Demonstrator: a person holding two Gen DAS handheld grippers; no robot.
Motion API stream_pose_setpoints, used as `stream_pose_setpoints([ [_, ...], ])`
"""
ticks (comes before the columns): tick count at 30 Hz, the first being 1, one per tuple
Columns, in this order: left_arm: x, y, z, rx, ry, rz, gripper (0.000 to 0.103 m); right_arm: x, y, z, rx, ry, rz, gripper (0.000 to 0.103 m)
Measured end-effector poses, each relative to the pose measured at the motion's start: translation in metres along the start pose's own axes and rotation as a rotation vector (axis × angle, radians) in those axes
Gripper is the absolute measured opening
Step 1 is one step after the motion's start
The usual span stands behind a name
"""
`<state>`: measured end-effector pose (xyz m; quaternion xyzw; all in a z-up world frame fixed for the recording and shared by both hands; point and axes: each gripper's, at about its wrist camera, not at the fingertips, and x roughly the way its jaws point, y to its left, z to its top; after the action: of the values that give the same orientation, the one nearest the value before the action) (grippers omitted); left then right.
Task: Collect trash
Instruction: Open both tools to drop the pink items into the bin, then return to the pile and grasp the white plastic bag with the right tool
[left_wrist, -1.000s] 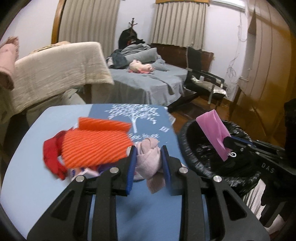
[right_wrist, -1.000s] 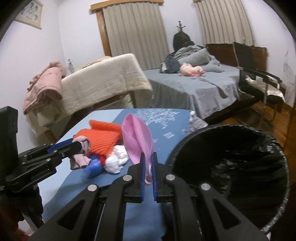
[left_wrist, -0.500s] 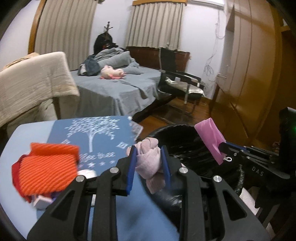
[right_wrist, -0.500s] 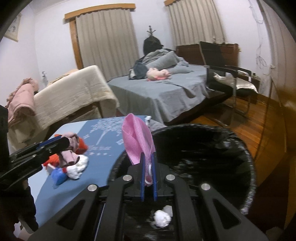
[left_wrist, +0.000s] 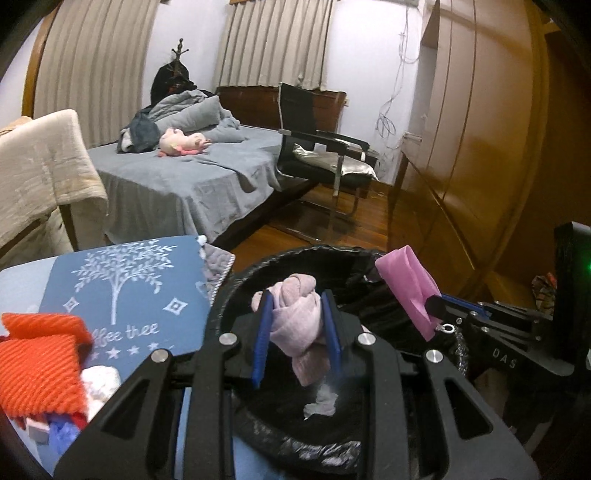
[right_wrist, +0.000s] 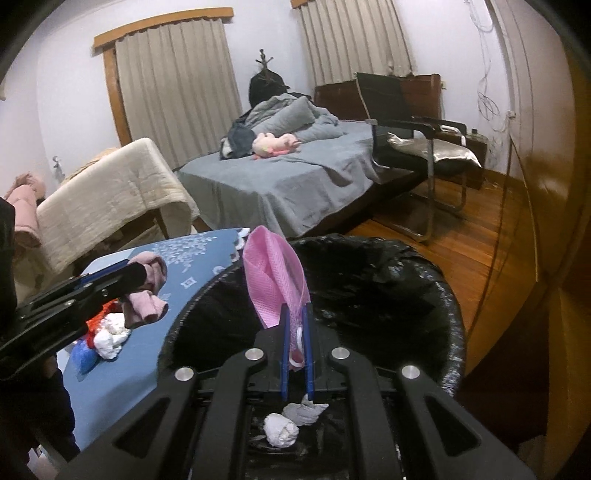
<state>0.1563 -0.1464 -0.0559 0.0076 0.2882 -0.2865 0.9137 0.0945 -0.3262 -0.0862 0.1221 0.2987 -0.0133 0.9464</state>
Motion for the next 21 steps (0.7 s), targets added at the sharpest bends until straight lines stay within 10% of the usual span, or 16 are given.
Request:
stream_pose_setpoints([
  [5, 0.011, -0.003, 0.000, -0.007, 0.007, -0.025, 0.045, 0.001, -0.009, 0.001, 0.002, 0.005, -0.026, 0.015],
  [16, -0.012, 0.021, -0.003, -0.029, -0.033, 0.067, 0.078, -0.006, -0.004, 0.006, 0.006, -0.036, -0.045, 0.089],
  [21, -0.038, 0.046, -0.007, -0.051, -0.055, 0.147, 0.086, -0.003, 0.017, 0.011, -0.010, -0.043, -0.014, 0.097],
])
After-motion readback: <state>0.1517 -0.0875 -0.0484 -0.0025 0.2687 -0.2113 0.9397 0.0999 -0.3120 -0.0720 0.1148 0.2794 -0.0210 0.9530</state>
